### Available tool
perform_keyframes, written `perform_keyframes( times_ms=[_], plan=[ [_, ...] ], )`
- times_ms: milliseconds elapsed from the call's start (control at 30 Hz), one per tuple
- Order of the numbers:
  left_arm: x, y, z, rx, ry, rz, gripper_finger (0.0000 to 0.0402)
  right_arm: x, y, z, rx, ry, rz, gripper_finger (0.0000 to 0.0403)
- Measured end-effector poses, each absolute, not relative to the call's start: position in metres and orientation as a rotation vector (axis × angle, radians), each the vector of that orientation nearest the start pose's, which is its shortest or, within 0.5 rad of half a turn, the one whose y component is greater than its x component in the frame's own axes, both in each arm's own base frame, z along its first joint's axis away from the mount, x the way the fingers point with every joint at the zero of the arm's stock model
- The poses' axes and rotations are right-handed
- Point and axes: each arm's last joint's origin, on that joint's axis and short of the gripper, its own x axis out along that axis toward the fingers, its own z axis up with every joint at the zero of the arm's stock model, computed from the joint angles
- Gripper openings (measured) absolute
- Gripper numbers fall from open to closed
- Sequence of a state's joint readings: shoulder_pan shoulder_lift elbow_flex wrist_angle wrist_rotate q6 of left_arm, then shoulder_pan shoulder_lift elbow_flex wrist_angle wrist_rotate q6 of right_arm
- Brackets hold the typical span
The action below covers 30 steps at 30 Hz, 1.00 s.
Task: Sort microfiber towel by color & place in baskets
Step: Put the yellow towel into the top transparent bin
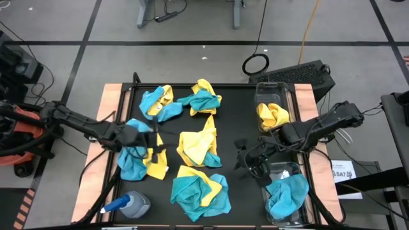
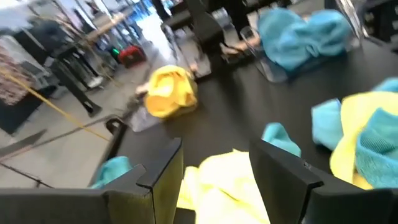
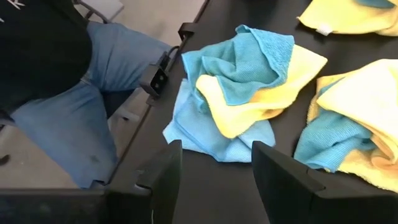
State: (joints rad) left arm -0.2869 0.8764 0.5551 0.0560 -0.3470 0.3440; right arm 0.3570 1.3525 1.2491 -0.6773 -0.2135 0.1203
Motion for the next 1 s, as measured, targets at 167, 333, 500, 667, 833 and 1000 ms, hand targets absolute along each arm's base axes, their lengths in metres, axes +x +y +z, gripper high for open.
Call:
perform_keyframes(
  times_ms=[167,333,500,667,833,1000],
  plan=[
    [0.213,-0.046,0.254,0.426,0.423,-0.018,0.0192,0.259,0.109,0.328,0.032,0.818,0.484,0.0185],
    [0.235,-0.046,0.243,0.43,0.564,-0.027,0.0192,0.257,0.114,0.328,0.022,0.82,0.496,0.0185],
    [0.254,-0.04,0.232,0.413,0.66,-0.068,0.0192,0.255,0.118,0.327,-0.008,0.818,0.468,0.0185],
    [0.267,-0.024,0.211,0.358,0.815,-0.069,0.0192,0.255,0.12,0.326,-0.005,0.826,0.467,0.0185],
    [0.275,-0.007,0.195,0.319,0.88,-0.036,0.0192,0.255,0.12,0.325,-0.006,0.834,0.445,0.0185],
    [0.278,0.006,0.187,0.292,0.922,-0.006,0.0192,0.255,0.12,0.324,-0.007,0.837,0.443,0.0185]
  ],
)
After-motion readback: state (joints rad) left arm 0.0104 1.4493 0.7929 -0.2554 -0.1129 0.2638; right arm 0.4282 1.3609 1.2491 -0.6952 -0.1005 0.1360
